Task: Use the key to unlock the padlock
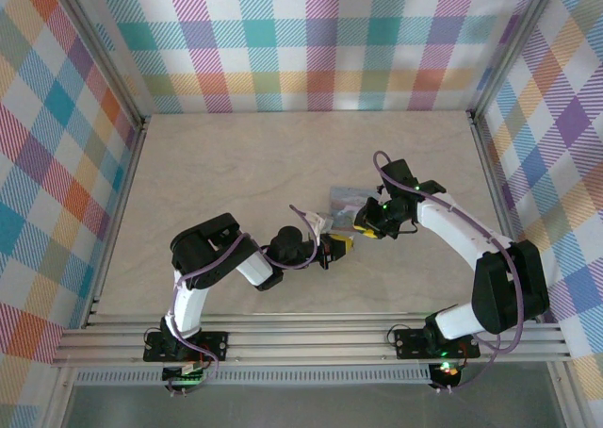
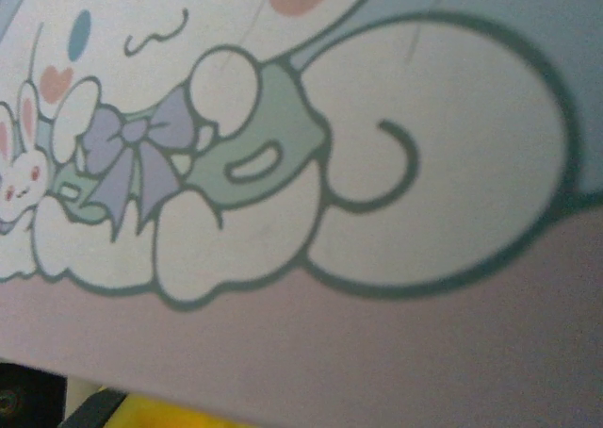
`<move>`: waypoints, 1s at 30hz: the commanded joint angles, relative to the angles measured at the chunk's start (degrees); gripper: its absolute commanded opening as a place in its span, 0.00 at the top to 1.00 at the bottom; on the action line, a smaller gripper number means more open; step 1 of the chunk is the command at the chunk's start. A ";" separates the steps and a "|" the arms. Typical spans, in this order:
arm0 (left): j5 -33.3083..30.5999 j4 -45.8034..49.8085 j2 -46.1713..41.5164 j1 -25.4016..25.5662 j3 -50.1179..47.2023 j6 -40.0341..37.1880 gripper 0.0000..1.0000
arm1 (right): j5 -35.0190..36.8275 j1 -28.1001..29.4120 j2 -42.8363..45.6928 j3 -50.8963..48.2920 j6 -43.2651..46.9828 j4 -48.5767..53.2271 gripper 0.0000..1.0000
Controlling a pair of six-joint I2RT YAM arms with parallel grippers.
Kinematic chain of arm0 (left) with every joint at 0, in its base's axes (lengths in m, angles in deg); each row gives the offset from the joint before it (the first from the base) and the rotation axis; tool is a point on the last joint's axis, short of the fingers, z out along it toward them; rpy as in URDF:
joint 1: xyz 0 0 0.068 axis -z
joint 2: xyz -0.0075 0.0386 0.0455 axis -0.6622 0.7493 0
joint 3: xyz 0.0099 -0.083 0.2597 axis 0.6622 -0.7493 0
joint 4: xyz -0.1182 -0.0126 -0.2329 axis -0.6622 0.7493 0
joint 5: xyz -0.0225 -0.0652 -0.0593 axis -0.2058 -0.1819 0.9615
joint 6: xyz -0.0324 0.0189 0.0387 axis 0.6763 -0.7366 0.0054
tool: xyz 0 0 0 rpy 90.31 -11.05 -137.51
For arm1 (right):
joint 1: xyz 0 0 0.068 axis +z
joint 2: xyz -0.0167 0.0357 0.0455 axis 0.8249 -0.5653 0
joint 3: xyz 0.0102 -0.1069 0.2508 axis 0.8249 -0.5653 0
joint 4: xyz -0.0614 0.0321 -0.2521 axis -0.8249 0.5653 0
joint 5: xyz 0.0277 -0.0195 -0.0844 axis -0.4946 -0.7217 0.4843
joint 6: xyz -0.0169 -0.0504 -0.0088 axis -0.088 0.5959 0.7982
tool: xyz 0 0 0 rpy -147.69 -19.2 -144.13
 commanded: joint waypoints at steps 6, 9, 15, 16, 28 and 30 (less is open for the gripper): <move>1.83 -3.13 -1.73 1.14 -0.39 0.45 1.00 | -0.31 -0.93 0.99 -0.21 0.20 -1.60 1.00; 1.40 -3.13 -2.40 1.10 -0.61 0.41 1.00 | -0.63 -0.93 0.89 -0.30 0.22 -1.72 1.00; 1.47 -3.18 -2.65 1.10 -0.31 0.40 1.00 | -0.93 -1.11 1.00 -0.30 0.36 -1.60 1.00; 1.47 -3.22 -2.71 1.10 -0.34 0.37 1.00 | -1.09 -1.16 1.07 -0.30 0.31 -1.55 1.00; 0.78 -3.40 -1.85 1.10 1.36 0.99 1.00 | -3.21 -1.24 1.50 -1.09 -0.13 -2.31 1.00; 0.47 -3.41 -1.71 1.02 1.50 0.99 1.00 | -3.39 -1.20 1.42 -1.18 -0.19 -2.39 1.00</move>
